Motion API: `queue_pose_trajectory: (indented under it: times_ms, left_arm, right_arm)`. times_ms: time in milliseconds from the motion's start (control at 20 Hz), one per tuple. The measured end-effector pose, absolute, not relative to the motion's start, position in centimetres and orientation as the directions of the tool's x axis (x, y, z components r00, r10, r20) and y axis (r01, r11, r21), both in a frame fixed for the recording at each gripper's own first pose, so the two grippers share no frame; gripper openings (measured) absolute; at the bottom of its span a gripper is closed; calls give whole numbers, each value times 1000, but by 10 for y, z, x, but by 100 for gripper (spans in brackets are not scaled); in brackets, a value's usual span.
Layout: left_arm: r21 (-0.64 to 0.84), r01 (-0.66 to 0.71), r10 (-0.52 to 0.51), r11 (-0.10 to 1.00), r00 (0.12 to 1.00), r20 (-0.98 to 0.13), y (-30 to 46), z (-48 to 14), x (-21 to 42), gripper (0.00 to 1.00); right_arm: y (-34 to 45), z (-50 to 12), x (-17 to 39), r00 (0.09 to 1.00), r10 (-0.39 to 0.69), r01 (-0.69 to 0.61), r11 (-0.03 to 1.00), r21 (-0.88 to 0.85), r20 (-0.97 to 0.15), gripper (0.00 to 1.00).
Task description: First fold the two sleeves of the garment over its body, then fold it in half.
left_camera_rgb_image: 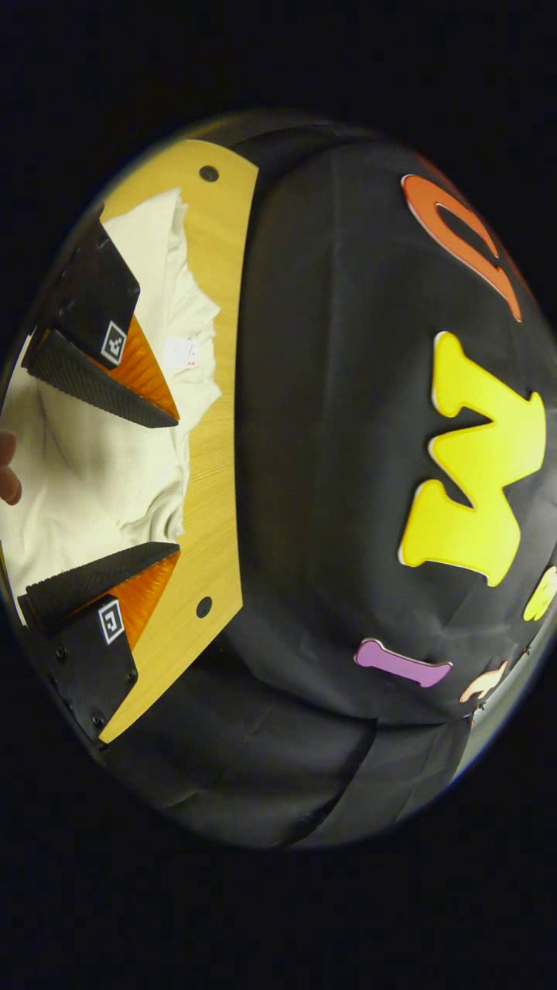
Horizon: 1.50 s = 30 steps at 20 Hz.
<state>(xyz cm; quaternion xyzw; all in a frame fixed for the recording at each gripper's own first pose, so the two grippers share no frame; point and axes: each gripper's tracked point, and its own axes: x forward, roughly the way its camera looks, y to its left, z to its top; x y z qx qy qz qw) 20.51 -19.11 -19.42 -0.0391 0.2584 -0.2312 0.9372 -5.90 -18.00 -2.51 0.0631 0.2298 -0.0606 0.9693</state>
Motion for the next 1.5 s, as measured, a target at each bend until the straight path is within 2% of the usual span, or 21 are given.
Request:
queue_pose_trajectory:
  times_ms: [150,350,600,800,1000,1200,1500]
  left_arm:
    - [-107,371,-381,922,827,-413,-152,-145,177,94]
    - [9,239,-227,971,933,-277,-90,-81,121,94]
    - [-22,104,-106,994,972,-207,-53,-24,72,94]
    - [-59,80,-89,995,982,-167,-44,-7,45,96]
    - [-68,83,-91,994,989,-121,-37,7,27,96]
    - [-60,117,-125,991,980,-154,-33,-11,11,96]
    - [-32,164,-163,986,900,-404,-12,-116,-30,96]
  right_arm:
    - [-157,-25,-46,903,-37,89,991,101,-428,75]
    - [-119,-4,-23,941,29,-5,997,73,-337,78]
    - [-87,13,-1,968,46,-44,999,14,-247,83]
    - [-63,24,7,976,87,-94,995,-26,-197,91]
    - [-56,32,10,978,117,-123,992,-22,-171,89]
    - [-63,16,6,969,113,-113,994,9,-221,90]
    - [-95,-73,-24,887,129,-116,992,55,-444,91]
